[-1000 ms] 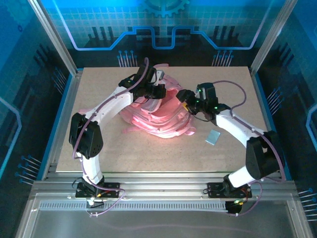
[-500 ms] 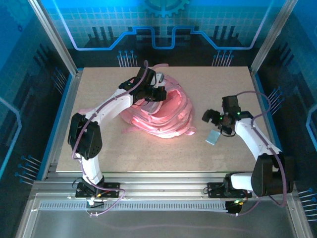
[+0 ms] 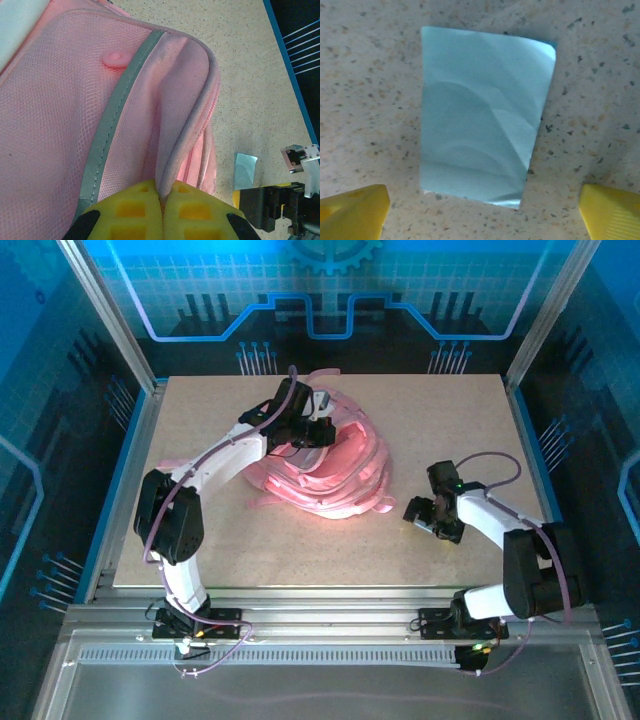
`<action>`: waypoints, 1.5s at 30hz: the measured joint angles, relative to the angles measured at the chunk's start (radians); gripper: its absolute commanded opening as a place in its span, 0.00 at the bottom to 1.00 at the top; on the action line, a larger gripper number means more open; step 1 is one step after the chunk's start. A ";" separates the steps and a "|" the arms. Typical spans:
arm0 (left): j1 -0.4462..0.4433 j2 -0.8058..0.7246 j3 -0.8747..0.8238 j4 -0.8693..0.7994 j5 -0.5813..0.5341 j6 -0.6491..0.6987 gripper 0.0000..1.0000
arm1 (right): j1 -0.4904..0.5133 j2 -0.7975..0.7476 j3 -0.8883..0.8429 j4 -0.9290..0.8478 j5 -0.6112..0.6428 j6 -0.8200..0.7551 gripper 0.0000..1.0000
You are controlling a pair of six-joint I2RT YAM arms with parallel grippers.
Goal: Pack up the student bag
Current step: Rotate the loose stationery at the middle-right of the table, then pick up the loose stationery from the middle-right of the table.
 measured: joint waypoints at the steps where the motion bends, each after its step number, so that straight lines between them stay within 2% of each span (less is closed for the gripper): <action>1: 0.000 -0.001 -0.002 0.000 0.000 0.000 0.00 | 0.004 0.004 0.001 0.002 0.011 0.009 0.91; 9: 0.000 -0.018 -0.016 0.001 -0.001 0.000 0.00 | 0.007 0.016 -0.001 -0.017 0.086 0.052 0.60; 16: 0.000 -0.019 -0.018 0.002 -0.002 0.000 0.00 | 0.006 -0.025 -0.015 -0.002 0.092 0.042 0.51; 20: 0.000 -0.019 -0.018 0.002 -0.003 0.000 0.00 | 0.005 -0.113 -0.009 -0.005 0.094 0.016 0.47; 22: 0.000 -0.019 -0.018 0.002 -0.003 0.000 0.00 | 0.003 -0.166 0.005 -0.016 0.094 0.001 0.49; 25: 0.000 -0.020 -0.018 0.002 -0.003 0.000 0.00 | -0.013 -0.214 0.029 -0.020 0.091 -0.037 0.64; 28: 0.001 -0.020 -0.018 0.002 -0.003 0.000 0.00 | -0.053 -0.198 0.053 -0.022 0.063 -0.100 0.73; 30: 0.001 -0.020 -0.018 0.002 -0.003 0.000 0.00 | -0.079 -0.156 0.073 -0.027 0.047 -0.143 0.76; 38: 0.002 -0.031 -0.031 0.008 -0.004 0.000 0.00 | -0.101 0.039 0.124 -0.025 -0.016 -0.269 0.79; 45: 0.004 -0.033 -0.031 0.008 -0.004 0.000 0.00 | -0.103 0.120 0.159 -0.068 0.028 -0.267 0.79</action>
